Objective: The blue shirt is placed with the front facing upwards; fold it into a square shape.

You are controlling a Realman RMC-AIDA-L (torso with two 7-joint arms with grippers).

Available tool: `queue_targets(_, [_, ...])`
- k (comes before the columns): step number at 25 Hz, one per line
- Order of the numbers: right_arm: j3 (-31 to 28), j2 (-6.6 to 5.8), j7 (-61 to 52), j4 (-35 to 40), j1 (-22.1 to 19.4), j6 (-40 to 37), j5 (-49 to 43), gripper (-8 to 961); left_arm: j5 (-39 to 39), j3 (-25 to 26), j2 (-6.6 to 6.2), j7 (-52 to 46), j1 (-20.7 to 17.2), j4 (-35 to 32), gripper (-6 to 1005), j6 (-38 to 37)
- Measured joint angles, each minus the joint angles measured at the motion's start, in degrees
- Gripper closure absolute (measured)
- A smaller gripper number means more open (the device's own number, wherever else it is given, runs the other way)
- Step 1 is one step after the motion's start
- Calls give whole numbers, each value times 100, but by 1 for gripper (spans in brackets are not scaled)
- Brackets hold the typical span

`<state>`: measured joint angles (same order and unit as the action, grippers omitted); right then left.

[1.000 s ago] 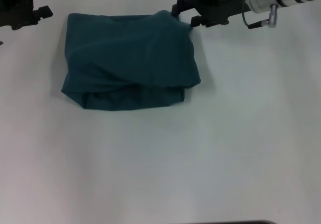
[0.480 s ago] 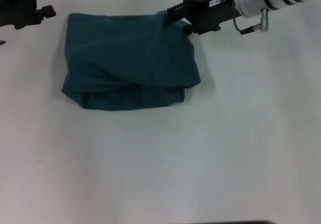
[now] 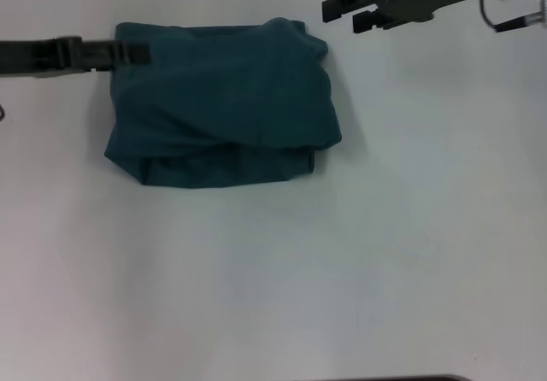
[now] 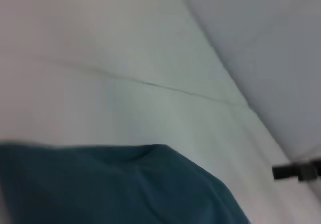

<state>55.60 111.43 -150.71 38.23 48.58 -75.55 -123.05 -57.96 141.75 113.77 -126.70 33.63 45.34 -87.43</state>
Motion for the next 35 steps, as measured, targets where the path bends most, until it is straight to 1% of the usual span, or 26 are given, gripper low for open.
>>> queue_targets(3, [-70,-89,-5,-24,-29,-187,-6,273,13,4,252,1094,-169,164,61,110])
queue_targets(4, [-76,-103,-16,-38,-33,-213,-6,273,45,-43,366,1517,-262,214,61,160])
queue_targets(5, [-81,-109,-24,-47,-35,-221,-6,274,45,-43,366,1517,-262,214,61,160])
queue_targets(7, [-87,-113,-28,-51,-32,-238,-14,275,171,-116,432,1761,-350,235,61,178])
queue_targets(13, [-92,-109,-64,-51,45,-249,-23,277,466,-170,447,1911,-526,220,62,186])
queue_targets(19, [-117,-72,-99,-50,72,-216,-16,280,427,-39,610,2151,-864,636,64,465])
queue_targets(22, [-154,-53,-99,-52,51,-212,-15,282,440,-30,659,2261,-977,746,64,575])
queue_targets(27, [-188,-31,-99,-131,21,-198,-2,284,469,-90,728,2465,-1036,711,65,675])
queue_targets(35, [-217,-23,-99,-212,20,-195,-18,288,687,-191,778,2483,-1016,692,67,704])
